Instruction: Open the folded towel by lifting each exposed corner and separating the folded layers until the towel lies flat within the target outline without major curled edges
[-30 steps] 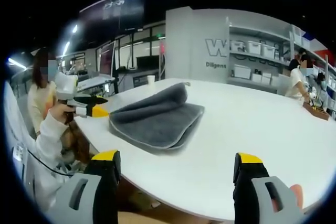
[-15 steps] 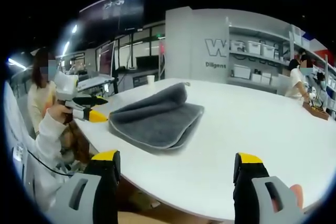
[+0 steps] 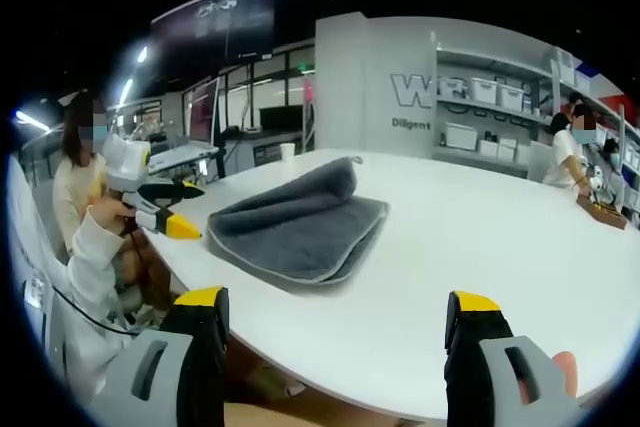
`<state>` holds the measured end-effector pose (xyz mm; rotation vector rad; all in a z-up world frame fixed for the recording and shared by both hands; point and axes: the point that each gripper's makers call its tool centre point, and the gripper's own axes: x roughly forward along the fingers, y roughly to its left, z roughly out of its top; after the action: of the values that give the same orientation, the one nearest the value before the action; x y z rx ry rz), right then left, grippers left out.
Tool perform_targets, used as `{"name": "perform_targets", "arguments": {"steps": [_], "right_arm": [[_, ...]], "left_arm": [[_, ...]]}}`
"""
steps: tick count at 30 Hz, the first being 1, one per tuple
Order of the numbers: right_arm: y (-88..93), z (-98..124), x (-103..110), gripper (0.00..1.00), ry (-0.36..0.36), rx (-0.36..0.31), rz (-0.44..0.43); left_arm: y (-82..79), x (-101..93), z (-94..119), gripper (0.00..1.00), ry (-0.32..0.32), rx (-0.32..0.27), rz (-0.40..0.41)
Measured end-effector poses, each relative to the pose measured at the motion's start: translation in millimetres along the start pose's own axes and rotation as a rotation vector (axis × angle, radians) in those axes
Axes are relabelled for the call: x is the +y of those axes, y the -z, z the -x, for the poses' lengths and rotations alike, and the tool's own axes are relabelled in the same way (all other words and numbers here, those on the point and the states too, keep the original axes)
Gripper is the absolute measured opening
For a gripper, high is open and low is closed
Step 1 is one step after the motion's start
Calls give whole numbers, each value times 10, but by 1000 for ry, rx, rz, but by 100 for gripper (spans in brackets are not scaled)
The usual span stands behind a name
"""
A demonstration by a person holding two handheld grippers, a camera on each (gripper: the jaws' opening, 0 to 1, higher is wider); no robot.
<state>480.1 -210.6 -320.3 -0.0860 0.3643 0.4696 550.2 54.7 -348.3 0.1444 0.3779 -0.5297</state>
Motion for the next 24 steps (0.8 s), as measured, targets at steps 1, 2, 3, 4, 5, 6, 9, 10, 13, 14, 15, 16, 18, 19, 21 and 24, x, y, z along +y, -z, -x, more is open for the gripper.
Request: {"name": "perform_targets", "arguments": {"steps": [1,2,3,4,5,6,9,10,13,14,15,16,18,19,21,24], "right_arm": [[-1,0,0,89,0,0,0],[-3,0,-1,89,0,-1,-1],[-4,1,-2,89,0,-1,-1],[-3,1,-3,89,0,-1,-1],[-2,1,-5,89,1,0,-1],[0,1,-6,89,1,1,-1],[3,0,-4,89,0,1,-1],[4,0,-4,89,0,2,-1],[7,0,-9,89,1,4,-2],[6,1,-10,89,1,3,-2],[5,1,-11,89,1,3,-2],[4,1,-10,89,0,3,-2],[3,3,-8,89,-1,3,-2],[3,5,-7,89,-1,2,-2],[2,7,-5,89,-1,2,-2],[3,11,-4,89,-1,0,-3]], "left_arm": [[-1,-1,-1,99,0,-1,-1],[0,-2,-2,99,0,1,-3],[4,-5,-1,99,1,5,-3],[8,-7,-1,99,2,8,-4],[9,-6,-1,99,2,10,-6],[7,-6,-1,99,3,9,-7],[3,-8,0,99,3,6,-5],[2,-10,2,100,4,7,-5],[-5,-13,2,100,6,4,-9],[-4,-13,0,100,6,3,-9],[-3,-13,-3,100,7,3,-7],[-1,-13,-6,100,7,3,-5],[6,-17,-12,100,9,6,-6],[8,-20,-15,100,9,6,-7],[9,-29,-17,100,12,8,-8],[-4,-35,-21,100,14,-1,-9]]}}
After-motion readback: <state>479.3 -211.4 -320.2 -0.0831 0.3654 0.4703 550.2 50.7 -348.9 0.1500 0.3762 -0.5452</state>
